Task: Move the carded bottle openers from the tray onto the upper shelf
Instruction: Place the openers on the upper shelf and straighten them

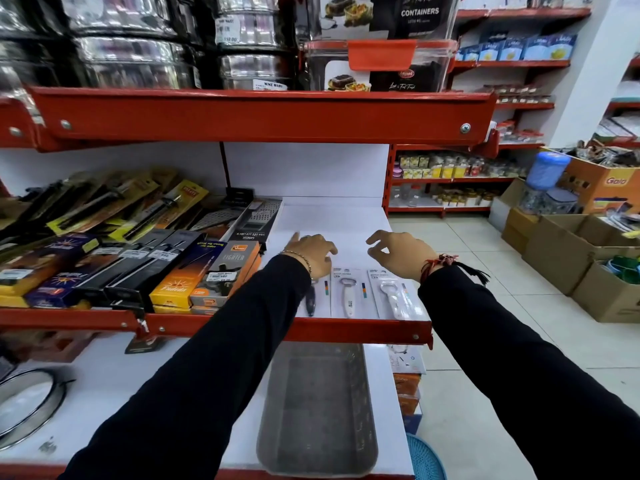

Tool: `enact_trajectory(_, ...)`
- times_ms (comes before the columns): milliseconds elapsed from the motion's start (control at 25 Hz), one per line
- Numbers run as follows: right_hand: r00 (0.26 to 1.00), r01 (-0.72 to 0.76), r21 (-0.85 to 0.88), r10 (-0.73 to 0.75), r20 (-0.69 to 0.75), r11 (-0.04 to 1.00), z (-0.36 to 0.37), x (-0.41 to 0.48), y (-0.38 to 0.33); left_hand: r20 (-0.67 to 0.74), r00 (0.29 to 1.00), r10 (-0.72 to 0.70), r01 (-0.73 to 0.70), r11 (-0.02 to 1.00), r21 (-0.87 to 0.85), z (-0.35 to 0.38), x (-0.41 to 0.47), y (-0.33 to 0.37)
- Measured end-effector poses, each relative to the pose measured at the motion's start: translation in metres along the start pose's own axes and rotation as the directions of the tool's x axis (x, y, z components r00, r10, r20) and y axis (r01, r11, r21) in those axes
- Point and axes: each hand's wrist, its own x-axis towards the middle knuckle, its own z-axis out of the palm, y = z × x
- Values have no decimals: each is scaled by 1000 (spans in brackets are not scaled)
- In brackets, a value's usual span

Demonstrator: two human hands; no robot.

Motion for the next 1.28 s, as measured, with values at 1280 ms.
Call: enact_trajectory(1280,903,261,-162,-181,390,952,55,-14,-89,340,929,-147,40,952,304,-13,-76,-69)
